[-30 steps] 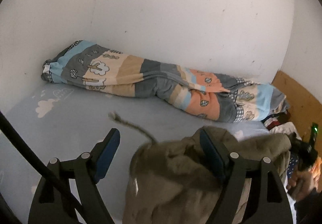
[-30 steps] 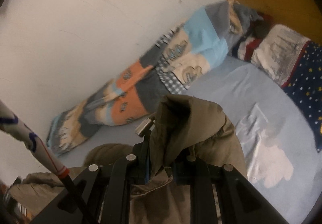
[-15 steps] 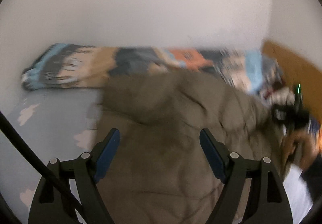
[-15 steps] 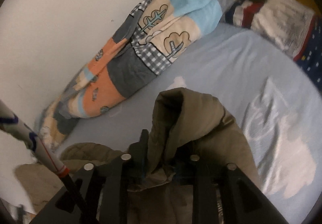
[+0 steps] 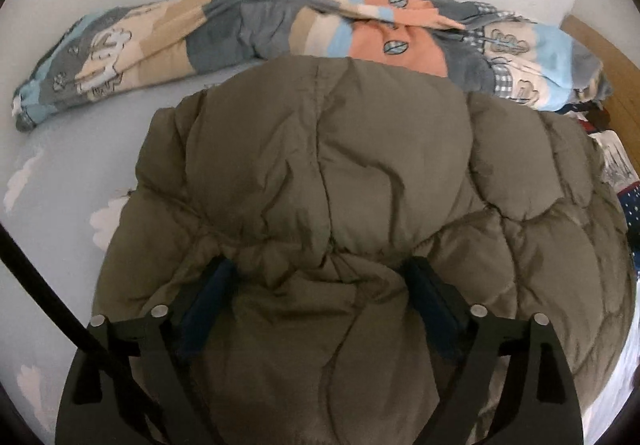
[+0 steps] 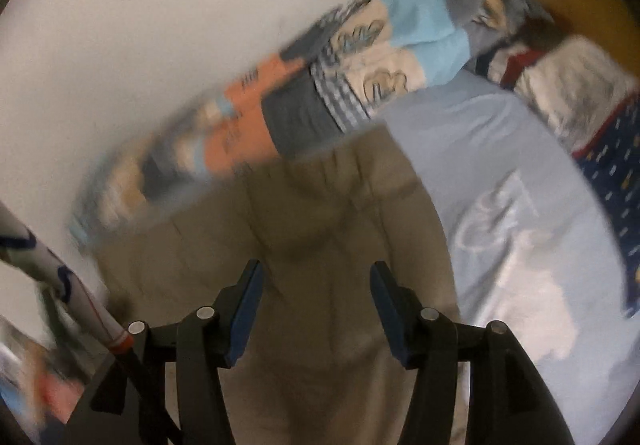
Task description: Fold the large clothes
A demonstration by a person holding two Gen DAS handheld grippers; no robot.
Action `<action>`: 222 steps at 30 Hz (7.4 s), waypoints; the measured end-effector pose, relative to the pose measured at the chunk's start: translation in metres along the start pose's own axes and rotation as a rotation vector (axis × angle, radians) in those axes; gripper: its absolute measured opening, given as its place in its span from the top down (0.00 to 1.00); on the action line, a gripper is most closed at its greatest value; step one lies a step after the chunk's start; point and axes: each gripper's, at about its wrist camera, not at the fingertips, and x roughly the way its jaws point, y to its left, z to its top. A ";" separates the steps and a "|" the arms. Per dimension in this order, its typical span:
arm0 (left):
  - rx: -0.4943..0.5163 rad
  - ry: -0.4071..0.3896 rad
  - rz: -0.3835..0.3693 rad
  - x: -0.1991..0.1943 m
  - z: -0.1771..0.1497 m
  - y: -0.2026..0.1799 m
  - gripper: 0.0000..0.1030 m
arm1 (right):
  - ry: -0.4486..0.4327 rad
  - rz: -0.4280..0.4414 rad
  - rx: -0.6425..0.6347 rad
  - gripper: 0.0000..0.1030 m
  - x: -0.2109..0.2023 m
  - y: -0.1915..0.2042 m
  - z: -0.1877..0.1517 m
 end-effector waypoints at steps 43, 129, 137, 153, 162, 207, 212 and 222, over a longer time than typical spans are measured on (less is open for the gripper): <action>0.015 -0.001 0.149 -0.061 -0.113 -0.026 0.03 | 0.121 -0.129 -0.131 0.29 0.032 0.107 -0.125; -0.103 -0.034 0.115 -0.074 -0.101 -0.005 0.03 | 0.123 -0.177 0.043 0.23 0.010 0.055 -0.108; -0.355 -0.012 -0.081 -0.111 -0.097 0.066 0.04 | 0.006 -0.154 0.129 0.23 -0.046 0.024 -0.098; -0.830 0.135 -0.338 -0.094 -0.163 0.164 0.04 | 0.068 0.055 0.743 0.18 -0.067 -0.107 -0.164; -0.857 0.147 -0.360 -0.054 -0.157 0.133 0.04 | 0.071 0.184 0.900 0.17 -0.036 -0.118 -0.174; -0.581 0.038 -0.162 -0.178 -0.229 0.091 0.35 | 0.050 -0.005 0.506 0.66 -0.140 -0.035 -0.224; -0.809 0.089 -0.303 -0.180 -0.256 0.135 0.32 | 0.128 0.043 0.679 0.36 -0.136 -0.067 -0.244; -0.728 -0.205 -0.045 -0.259 -0.242 0.152 0.32 | -0.136 -0.116 0.691 0.30 -0.215 -0.088 -0.238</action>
